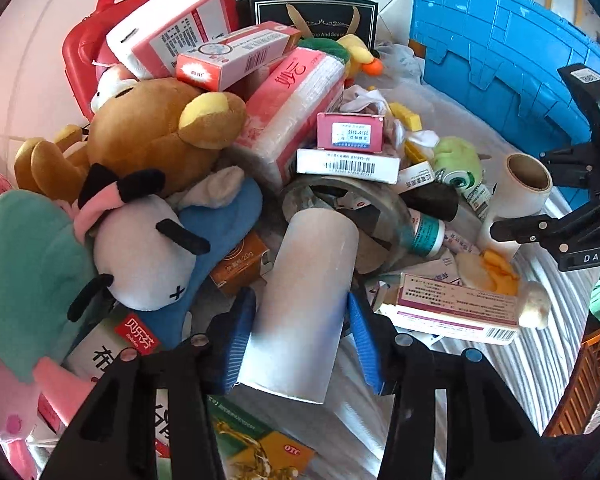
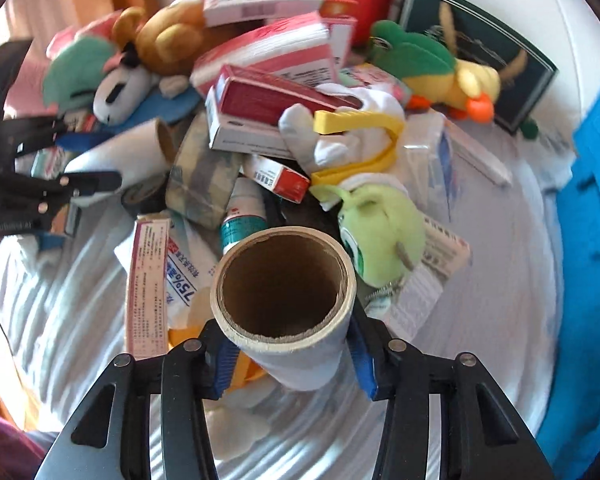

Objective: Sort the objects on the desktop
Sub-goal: 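Grasp the white paper roll with the left gripper while the right grasps another white roll, then carry both white rolls over the blue crate and open both grippers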

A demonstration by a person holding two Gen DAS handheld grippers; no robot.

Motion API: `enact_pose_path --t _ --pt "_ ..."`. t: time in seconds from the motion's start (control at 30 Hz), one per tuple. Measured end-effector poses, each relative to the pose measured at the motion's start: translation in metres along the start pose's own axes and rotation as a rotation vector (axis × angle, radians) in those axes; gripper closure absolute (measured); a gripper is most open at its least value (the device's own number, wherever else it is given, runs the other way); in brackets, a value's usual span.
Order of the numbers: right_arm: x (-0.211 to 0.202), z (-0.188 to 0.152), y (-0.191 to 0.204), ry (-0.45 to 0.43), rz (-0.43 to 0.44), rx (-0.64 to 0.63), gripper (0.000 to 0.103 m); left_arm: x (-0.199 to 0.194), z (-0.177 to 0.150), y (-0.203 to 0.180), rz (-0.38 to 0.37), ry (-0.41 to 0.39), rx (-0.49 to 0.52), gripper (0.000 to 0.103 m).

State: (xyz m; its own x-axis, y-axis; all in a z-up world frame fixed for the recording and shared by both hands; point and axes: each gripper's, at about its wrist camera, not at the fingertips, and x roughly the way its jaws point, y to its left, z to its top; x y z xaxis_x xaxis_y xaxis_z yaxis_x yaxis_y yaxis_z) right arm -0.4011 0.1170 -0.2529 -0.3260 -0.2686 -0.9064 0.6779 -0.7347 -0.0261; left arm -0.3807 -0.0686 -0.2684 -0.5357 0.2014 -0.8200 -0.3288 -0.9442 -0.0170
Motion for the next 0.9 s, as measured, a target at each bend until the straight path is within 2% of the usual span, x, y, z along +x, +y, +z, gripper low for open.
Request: enact_pose_path --t 0.33,0.53,0.6,0.7,0.9 --pt "-0.046 0.002 0.003 -0.135 0.051 0.151 0.056 -0.030 0.011 -0.009 -0.017 -0.071 0.009 0.061" --pt "-0.064 0.014 0.009 -0.188 0.053 0.175 0.056 -0.019 0.005 -0.003 -0.018 -0.015 0.000 0.061" --pt "-0.068 0.016 0.009 -0.198 0.050 0.185 0.056 -0.020 0.002 -0.003 -0.017 -0.018 -0.001 0.061" --pt "-0.079 0.018 0.010 -0.220 0.043 0.195 0.056 -0.029 0.006 -0.003 -0.032 -0.047 -0.003 0.061" --pt "-0.116 0.020 0.011 -0.297 -0.003 0.212 0.056 -0.063 0.033 -0.016 -0.055 -0.130 0.064 0.061"
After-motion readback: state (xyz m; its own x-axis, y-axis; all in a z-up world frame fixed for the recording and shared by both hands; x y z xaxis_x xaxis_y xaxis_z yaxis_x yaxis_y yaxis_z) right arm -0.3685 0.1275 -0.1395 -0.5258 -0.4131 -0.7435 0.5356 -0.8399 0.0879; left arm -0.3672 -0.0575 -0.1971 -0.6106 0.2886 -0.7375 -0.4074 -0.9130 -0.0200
